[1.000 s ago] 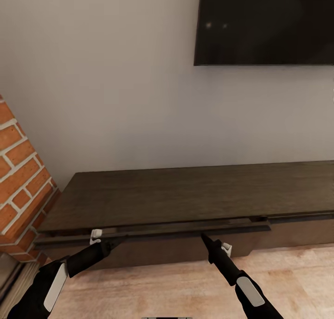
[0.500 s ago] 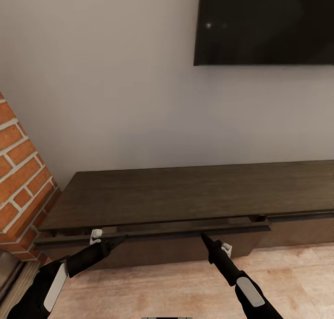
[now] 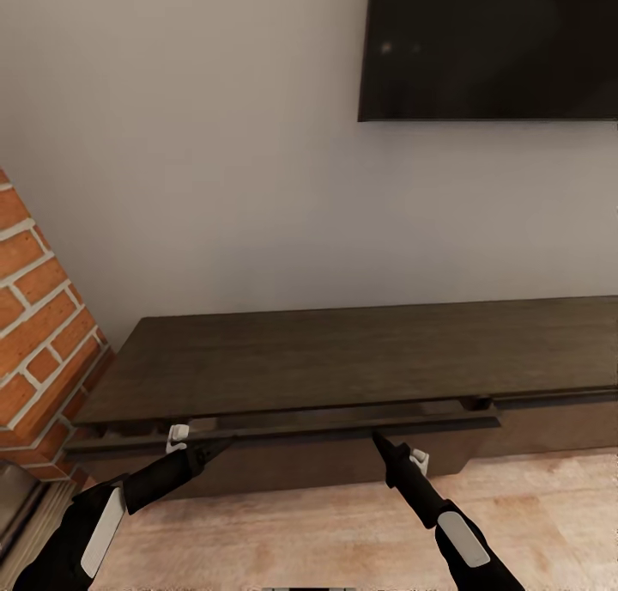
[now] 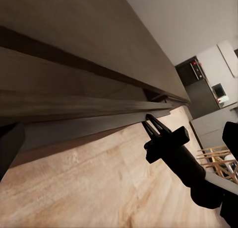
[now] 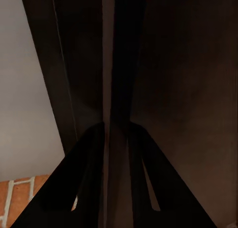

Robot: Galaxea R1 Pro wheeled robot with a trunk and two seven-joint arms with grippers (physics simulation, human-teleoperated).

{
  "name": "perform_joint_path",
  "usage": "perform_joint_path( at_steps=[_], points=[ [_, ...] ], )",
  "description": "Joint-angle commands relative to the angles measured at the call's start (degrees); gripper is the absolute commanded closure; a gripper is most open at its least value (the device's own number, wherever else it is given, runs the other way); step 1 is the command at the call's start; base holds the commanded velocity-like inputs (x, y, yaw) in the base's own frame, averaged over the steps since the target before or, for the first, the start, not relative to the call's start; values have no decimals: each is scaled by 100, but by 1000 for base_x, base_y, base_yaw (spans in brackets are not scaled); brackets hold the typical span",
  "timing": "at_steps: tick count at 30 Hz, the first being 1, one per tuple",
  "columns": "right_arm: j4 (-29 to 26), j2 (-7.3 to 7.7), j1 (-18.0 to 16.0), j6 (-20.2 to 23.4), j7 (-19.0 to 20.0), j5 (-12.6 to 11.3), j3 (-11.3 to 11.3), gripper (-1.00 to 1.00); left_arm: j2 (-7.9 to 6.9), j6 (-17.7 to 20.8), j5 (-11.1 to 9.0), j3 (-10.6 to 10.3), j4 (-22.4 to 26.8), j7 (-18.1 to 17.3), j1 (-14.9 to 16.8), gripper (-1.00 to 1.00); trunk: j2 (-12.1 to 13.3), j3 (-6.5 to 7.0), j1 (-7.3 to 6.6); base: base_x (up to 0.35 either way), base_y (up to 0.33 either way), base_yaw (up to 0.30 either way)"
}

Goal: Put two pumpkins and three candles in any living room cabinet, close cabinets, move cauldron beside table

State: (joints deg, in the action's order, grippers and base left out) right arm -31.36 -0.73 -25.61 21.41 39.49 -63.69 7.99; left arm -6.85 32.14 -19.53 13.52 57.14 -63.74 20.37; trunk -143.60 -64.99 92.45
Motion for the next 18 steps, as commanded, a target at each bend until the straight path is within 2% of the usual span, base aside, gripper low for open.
perform_joint_path(
  at_steps=[1,6,18],
  points=[
    [-152,-7,-5,109,129,-108,16,100,-1,49,-25,2,-1,-12,2,-100,-3,-4,-3,-93,0,0],
    [-156,-7,-5,109,129,-112,18,100,-1,51,-25,2,-1,-12,2,-100,-3,-4,-3,-150,0,0],
    [-151,-7,-4,109,129,-113,18,100,-1,53,-25,2,-1,-12,2,-100,-3,-4,-3,-269,0,0]
  ],
)
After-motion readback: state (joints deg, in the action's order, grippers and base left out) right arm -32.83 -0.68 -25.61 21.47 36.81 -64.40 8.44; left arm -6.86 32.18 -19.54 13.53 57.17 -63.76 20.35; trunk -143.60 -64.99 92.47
